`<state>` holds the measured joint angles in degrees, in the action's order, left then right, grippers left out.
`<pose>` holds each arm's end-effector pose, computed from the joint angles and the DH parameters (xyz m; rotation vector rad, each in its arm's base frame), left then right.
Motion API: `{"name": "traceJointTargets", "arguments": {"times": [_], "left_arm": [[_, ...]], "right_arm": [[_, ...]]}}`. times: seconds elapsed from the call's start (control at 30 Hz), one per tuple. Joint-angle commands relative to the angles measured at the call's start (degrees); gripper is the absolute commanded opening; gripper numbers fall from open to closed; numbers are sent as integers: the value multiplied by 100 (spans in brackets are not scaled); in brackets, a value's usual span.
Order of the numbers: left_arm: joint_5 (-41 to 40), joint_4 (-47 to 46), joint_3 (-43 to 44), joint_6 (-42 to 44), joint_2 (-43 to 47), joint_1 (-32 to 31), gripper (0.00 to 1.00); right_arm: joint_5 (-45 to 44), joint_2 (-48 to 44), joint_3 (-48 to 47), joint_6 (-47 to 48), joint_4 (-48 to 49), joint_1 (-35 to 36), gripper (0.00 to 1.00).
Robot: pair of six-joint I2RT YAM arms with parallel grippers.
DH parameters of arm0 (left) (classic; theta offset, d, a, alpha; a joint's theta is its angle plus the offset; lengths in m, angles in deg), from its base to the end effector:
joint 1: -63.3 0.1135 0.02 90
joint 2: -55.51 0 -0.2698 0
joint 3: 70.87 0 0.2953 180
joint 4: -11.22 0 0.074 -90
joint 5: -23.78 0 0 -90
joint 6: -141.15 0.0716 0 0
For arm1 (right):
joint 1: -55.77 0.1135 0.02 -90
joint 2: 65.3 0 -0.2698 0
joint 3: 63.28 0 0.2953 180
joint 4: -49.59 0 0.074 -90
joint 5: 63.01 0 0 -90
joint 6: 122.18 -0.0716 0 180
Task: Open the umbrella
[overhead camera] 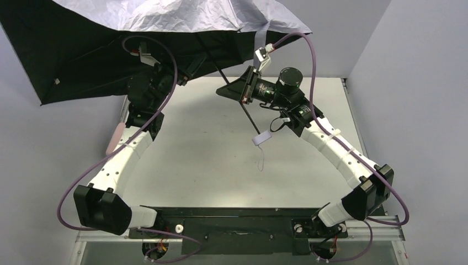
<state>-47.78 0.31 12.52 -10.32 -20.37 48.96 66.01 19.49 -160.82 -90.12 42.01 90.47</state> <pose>0.3641 -0.1165 0.4586 -0.2616 1.3615 -1.3258 0.3136 0.2720 0.4590 -0.2985 1.7693 1.7336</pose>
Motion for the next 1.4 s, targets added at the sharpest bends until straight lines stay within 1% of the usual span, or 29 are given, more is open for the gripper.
{"name": "traceJointTargets", "arguments": {"times": [0.0,0.17,0.2,0.27,0.3,0.33,0.4,0.43,0.47,0.53,0.57,0.6,0.63,0.67,0.7,0.73,0.77,0.83,0.97,1.0,1.07,1.1,1.13,1.17,1.2,1.23,1.27,1.33,1.37], "left_arm": [[129,-1077,164,-685,-45,2,68],[54,-1266,106,-840,-128,-11,68],[46,-1311,109,-856,-146,-14,66],[38,-1351,116,-852,-182,-15,60],[38,-1359,124,-845,-186,-15,52],[15,-1371,128,-838,-190,-9,48],[-6,-1353,133,-801,-195,6,28],[-20,-1347,136,-775,-197,18,22],[-30,-1318,148,-764,-195,30,10],[-25,-1297,173,-683,-191,42,0],[-20,-1297,186,-607,-187,45,0],[-10,-1250,207,-579,-161,46,0],[10,-1207,216,-526,-150,46,0],[41,-1127,230,-521,-136,46,0],[146,-1106,237,-543,-133,46,0],[228,-1165,264,-568,-156,42,0],[419,-1217,280,-620,-206,45,0],[551,-1319,342,-662,-259,-2,0],[380,-952,301,-597,-301,-48,0],[340,-852,277,-574,-303,-49,0],[133,-261,272,-276,-285,-97,0],[-66,213,314,-158,-263,-113,0],[-142,407,327,27,-253,-141,0],[-313,806,368,130,-233,-162,0],[-402,1034,424,459,-229,-250,0],[-705,1688,623,671,-209,-317,0],[-942,1923,697,1025,-204,-469,0],[-1111,2166,686,1387,-144,-640,0],[-1262,2503,736,1557,-126,-719,0]], "right_arm": [[193,-215,112,24,1188,90,0],[299,-300,375,4,1419,175,0],[312,-307,439,3,1434,180,0],[353,-334,519,1,1502,218,0],[369,-339,538,-3,1541,232,0],[378,-344,559,-5,1557,240,0],[412,-342,596,-7,1604,252,0],[435,-341,603,3,1610,256,0],[454,-345,631,11,1606,256,0],[498,-364,673,77,1551,254,0],[513,-382,690,150,1526,242,0],[520,-392,716,207,1451,205,3],[558,-428,738,352,1406,178,18],[605,-446,770,436,1258,110,27],[610,-503,787,648,1160,65,44],[590,-541,835,755,911,-44,49],[567,-643,863,1020,771,-105,61],[451,-856,1025,1454,303,-311,70],[-45,-1384,1383,2380,-774,-677,71],[-205,-1570,1432,2798,-959,-746,71],[-544,-1864,1577,3447,-1408,-785,71],[-672,-1964,1685,3644,-1625,-795,70],[-950,-2151,1736,4010,-1732,-796,69],[-1073,-2239,1841,4146,-1864,-815,69],[-1314,-2380,1889,4329,-1921,-833,69],[-1400,-2437,1959,4380,-2002,-881,69],[-1541,-2532,1983,4440,-2034,-906,69],[-1685,-2636,2038,4497,-2105,-989,68],[-1707,-2671,2066,4543,-2158,-1017,68]]}}
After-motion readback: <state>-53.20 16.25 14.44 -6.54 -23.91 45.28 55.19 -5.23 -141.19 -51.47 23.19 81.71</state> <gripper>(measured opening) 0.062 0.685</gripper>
